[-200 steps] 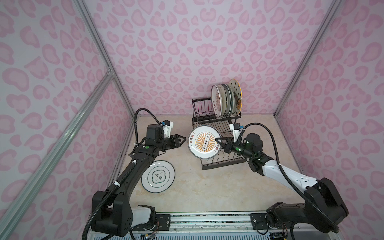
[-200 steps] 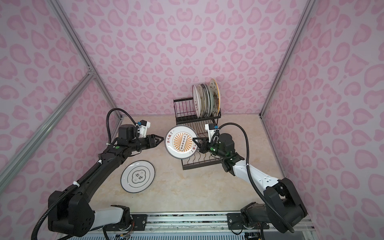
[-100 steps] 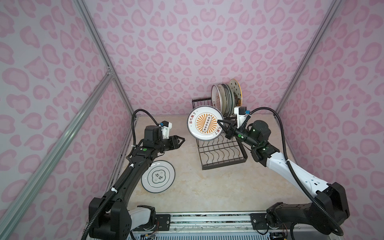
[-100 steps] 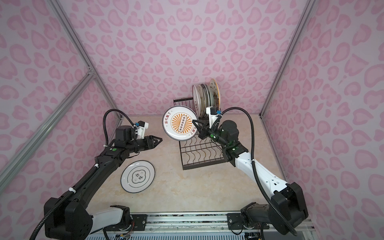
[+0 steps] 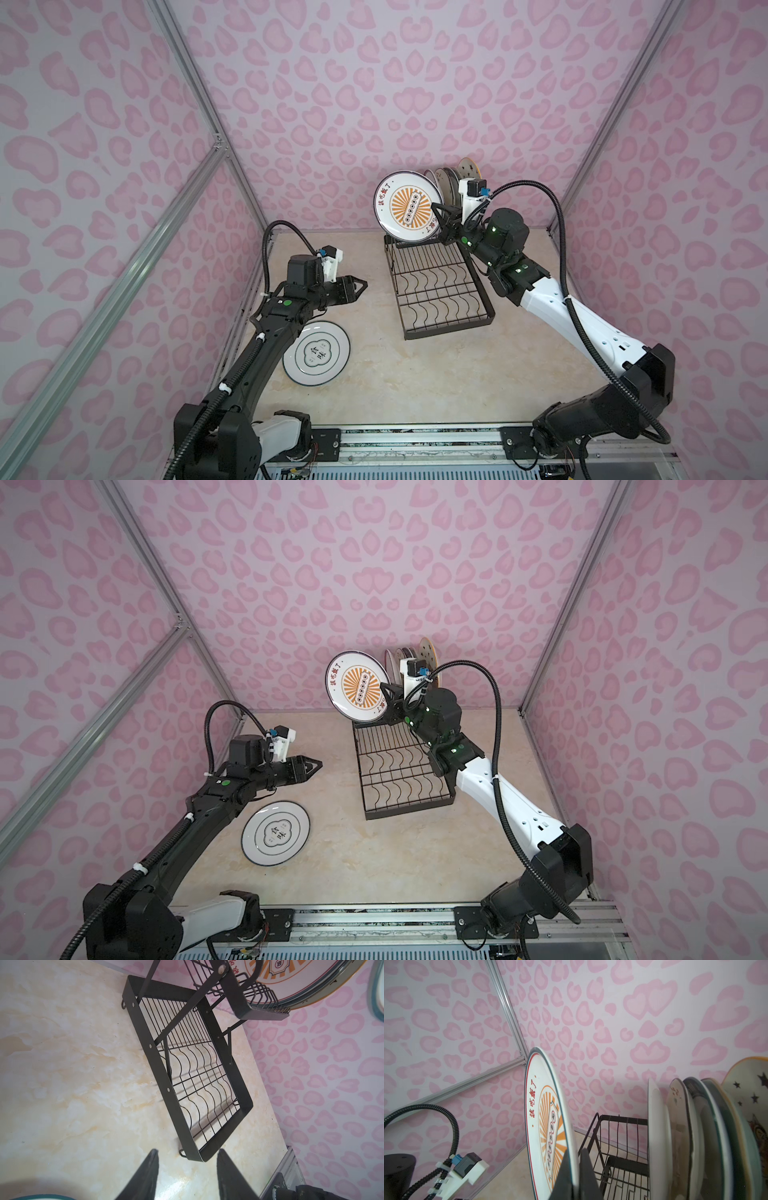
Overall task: Load the plates into the dish rack
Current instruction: 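Carry the sunburst plate with the right gripper into the rack slot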
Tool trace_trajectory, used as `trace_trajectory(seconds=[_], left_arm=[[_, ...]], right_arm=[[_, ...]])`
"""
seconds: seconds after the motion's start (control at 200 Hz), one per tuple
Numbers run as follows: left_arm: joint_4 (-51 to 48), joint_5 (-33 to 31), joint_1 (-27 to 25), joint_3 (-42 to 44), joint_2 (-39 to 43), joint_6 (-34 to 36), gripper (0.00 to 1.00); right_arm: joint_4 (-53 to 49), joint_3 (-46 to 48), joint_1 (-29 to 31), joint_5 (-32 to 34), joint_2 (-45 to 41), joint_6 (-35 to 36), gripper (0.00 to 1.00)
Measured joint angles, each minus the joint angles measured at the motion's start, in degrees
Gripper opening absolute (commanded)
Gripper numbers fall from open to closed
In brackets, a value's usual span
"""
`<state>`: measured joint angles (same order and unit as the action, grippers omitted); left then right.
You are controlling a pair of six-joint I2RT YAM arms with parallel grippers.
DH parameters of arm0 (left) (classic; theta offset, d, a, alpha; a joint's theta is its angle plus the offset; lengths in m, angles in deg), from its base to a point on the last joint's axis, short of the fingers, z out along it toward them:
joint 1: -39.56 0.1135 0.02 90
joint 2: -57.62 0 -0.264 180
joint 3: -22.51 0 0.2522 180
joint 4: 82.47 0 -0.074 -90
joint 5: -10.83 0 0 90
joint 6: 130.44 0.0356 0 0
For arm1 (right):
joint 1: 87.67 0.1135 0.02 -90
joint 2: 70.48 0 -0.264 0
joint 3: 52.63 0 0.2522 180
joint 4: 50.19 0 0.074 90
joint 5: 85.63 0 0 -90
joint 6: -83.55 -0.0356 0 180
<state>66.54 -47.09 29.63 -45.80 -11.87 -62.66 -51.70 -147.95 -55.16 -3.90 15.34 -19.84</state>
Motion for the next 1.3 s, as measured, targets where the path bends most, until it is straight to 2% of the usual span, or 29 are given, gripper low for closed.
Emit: trace_trajectory(seconds=[0.315,0.695,1.0,1.3], left_arm=[[-0.31,-0.26,0.31,0.76,0.35,0.76,0.48],[-0.2,0.96,0.46,2.14,1.01,0.76,0.48],[-0.24,2.01,0.68,2.21,1.11,1.16,0.48],[-0.66,2.1,1.46,2.21,1.57,1.42,0.48]], right_arm=[[-2.8,-8.02,4.96,21.16,5.51,8.85,0.0],[-3.58,-20.83,10.78,41.29,17.05,23.04,0.0],[-4.22,-33.38,12.74,53.05,29.83,36.65,0.0],[-6.16,-39.08,12.31,58.18,34.69,40.39,0.0]])
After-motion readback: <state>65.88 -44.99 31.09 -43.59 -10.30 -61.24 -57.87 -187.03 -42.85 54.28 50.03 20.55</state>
